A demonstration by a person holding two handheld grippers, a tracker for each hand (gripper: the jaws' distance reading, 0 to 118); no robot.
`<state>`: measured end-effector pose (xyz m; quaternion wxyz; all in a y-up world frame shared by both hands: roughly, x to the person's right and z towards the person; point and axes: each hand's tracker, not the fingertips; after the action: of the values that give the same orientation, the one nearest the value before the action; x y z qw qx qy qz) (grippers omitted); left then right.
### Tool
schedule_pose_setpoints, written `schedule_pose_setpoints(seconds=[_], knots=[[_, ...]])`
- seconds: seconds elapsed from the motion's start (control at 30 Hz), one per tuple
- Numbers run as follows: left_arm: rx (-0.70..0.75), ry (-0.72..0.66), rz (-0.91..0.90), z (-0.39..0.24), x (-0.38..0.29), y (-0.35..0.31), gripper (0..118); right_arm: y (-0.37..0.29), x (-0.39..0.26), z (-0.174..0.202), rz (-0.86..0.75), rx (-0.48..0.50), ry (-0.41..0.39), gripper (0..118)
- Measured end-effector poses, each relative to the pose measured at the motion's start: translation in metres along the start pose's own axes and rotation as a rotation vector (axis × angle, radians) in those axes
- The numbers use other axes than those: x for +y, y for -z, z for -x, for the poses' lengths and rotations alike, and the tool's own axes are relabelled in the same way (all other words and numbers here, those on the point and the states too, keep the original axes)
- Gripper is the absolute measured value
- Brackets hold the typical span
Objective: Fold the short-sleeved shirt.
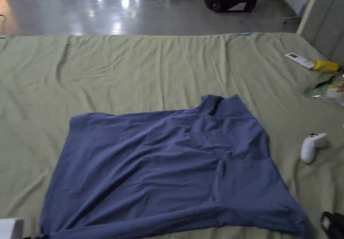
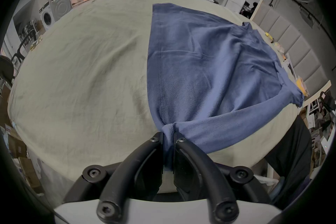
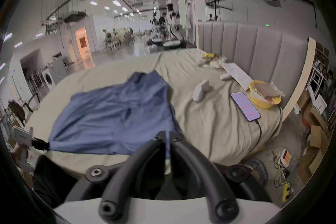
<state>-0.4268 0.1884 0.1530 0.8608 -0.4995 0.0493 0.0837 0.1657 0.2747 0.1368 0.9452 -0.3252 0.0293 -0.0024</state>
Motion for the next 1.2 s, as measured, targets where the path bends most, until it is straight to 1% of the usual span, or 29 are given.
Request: schedule_pose_setpoints(seconds=[0.03, 0.07, 0.1, 0.13, 0.17, 0.2, 0.27, 0.33, 0.37, 0.43, 0.47, 0.53, 0.57, 0.6, 0.67, 0.77, 0.8, 0.87, 0.93, 1.03, 1.1, 1.2], knots=[[0.006, 0.007, -0.003, -0.001, -0.001, -0.001, 10, 0.023, -0.011, -0.018, 0.066, 0.003, 0.019, 46], [0.011, 0.013, -0.006, -0.002, -0.003, -0.001, 10, 0.041, -0.014, -0.025, 0.167, 0.004, 0.052, 76], [0.011, 0.014, -0.007, -0.003, -0.003, -0.001, 10, 0.055, -0.018, -0.031, 0.229, 0.014, 0.08, 92], [0.013, 0.013, -0.009, -0.002, -0.003, -0.001, 10, 0.067, -0.025, -0.038, 0.211, 0.046, 0.105, 88], [0.014, 0.01, -0.011, -0.002, -0.003, -0.001, 10, 0.077, -0.03, -0.043, 0.221, 0.067, 0.111, 81], [0.015, 0.006, -0.011, -0.002, -0.003, -0.001, 10, 0.086, -0.031, -0.044, 0.238, 0.074, 0.102, 78], [0.012, 0.005, -0.009, -0.003, -0.003, -0.002, 10, 0.098, -0.034, -0.041, 0.236, 0.076, 0.079, 78], [0.017, 0.009, -0.007, -0.011, -0.003, -0.005, 10, 0.11, -0.035, -0.037, 0.243, 0.105, 0.045, 68], [0.017, 0.009, -0.005, -0.013, -0.003, -0.006, 10, 0.116, -0.034, -0.036, 0.26, 0.111, 0.034, 60], [0.019, 0.013, -0.005, -0.014, -0.003, -0.006, 10, 0.122, -0.031, -0.033, 0.279, 0.134, 0.024, 25], [0.019, 0.012, -0.005, -0.015, -0.003, -0.008, 10, 0.122, -0.03, -0.033, 0.269, 0.151, 0.022, 16], [0.016, 0.008, -0.009, -0.017, -0.004, -0.009, 10, 0.121, -0.028, -0.031, 0.265, 0.158, 0.009, 14], [0.016, 0.007, -0.013, -0.017, -0.005, -0.01, 10, 0.118, -0.027, -0.029, 0.263, 0.156, -0.003, 10], [0.014, 0.007, -0.019, -0.017, -0.006, -0.011, 10, 0.116, -0.027, -0.029, 0.258, 0.155, -0.016, 9], [0.01, 0.016, -0.033, -0.019, -0.009, -0.016, 10, 0.111, -0.029, -0.03, 0.23, 0.156, -0.011, 7], [0.0, 0.028, -0.101, -0.017, -0.013, -0.032, 10, 0.096, -0.026, -0.031, 0.177, 0.171, 0.029, 6], [-0.014, 0.01, -0.148, -0.017, -0.011, -0.044, 9, 0.091, -0.024, -0.032, 0.157, 0.184, 0.036, 6], [-0.087, -0.052, -0.212, 0.002, 0.001, -0.052, 9, 0.085, -0.008, -0.03, 0.123, 0.196, 0.026, 6], [-0.122, -0.089, -0.254, 0.009, 0.027, -0.061, 9, 0.094, 0.013, -0.029, 0.099, 0.209, 0.018, 6], [-0.088, -0.06, -0.31, 0.017, 0.072, -0.058, 9, 0.112, 0.056, -0.013, 0.054, 0.201, -0.003, 6], [-0.079, -0.073, -0.304, 0.023, 0.102, -0.046, 9, 0.133, 0.084, -0.006, 0.052, 0.198, 0.008, 6], [-0.062, -0.146, -0.277, 0.037, 0.141, -0.014, 9, 0.174, 0.115, 0.008, 0.082, 0.194, 0.037, 6]])
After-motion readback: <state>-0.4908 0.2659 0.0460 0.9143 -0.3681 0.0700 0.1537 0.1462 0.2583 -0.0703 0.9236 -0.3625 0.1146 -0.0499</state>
